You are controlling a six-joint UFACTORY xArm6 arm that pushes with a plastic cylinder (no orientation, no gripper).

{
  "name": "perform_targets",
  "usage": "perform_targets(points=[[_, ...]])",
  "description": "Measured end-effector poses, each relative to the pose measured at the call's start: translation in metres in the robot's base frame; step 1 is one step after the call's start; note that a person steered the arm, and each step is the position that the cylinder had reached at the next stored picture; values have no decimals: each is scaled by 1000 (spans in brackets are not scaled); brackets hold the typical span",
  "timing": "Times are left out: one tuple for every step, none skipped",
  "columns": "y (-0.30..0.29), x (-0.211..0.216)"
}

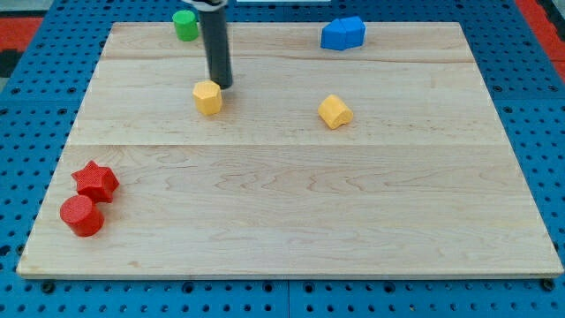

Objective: Slide the yellow hexagon to the top of red star

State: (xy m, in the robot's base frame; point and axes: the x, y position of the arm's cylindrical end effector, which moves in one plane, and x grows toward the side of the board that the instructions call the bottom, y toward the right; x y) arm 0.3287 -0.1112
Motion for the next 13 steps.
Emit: perform_targets(points=[[-22, 56], [-10, 59], [23, 74], [-46, 97], [-52, 67], [-63, 86], [-89, 136], [-45, 126], [89, 126], [208, 107], [231, 63], [117, 58], [30, 41]])
